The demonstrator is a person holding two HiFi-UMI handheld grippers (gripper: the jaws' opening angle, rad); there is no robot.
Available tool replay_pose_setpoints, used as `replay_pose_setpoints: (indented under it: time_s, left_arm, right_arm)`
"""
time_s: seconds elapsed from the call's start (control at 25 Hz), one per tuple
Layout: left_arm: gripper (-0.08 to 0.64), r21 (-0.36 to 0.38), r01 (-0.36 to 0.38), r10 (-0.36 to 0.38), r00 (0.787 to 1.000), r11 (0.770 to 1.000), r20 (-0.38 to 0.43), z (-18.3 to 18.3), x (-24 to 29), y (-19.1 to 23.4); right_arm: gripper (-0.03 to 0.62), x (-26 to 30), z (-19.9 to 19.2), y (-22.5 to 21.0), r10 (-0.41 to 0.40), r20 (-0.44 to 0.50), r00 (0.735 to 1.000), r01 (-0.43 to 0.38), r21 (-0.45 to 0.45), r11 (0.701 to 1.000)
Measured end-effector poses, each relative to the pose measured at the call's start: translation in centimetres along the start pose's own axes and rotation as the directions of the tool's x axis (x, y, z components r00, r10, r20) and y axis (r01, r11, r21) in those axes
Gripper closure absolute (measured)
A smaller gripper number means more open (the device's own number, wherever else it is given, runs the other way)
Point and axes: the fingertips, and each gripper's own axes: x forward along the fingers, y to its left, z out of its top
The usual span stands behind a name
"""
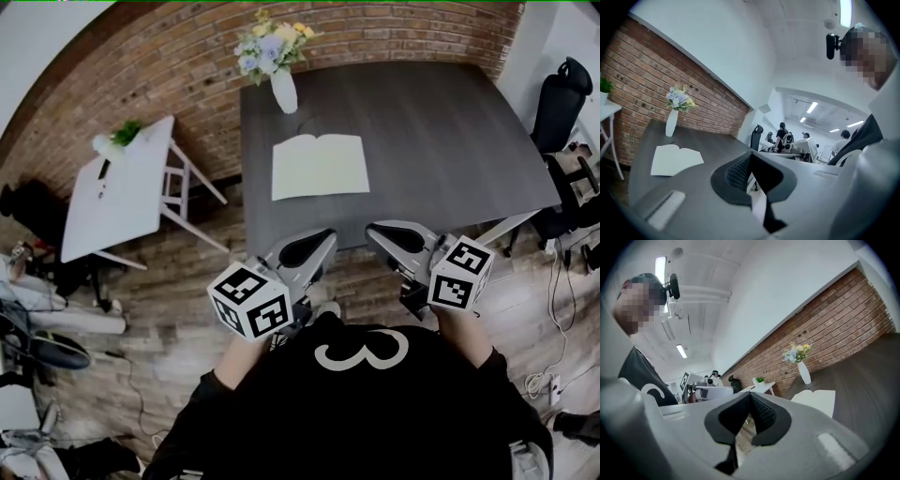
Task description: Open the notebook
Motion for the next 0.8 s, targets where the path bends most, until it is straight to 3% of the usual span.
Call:
replay_pose_setpoints:
  time_s: [0.28,0.8]
  left_arm:
    - [0.546,-0.034,-0.002,0.003,1.0,0.999,0.018,0.0,-0.5,-1.0]
    - [0.546,-0.021,-0.019,0.019,1.0,1.0,0.01,-0.4,-0.9,-2.8]
  right_arm:
    - [0.592,-0.3,-0.5,1.4,0.013,-0.015,1.0,-0.014,-0.012,1.0]
    - [0.592,-1.5,0.2,3.2,0.039,-0.001,0.999,-0.039,-0.027,0.999]
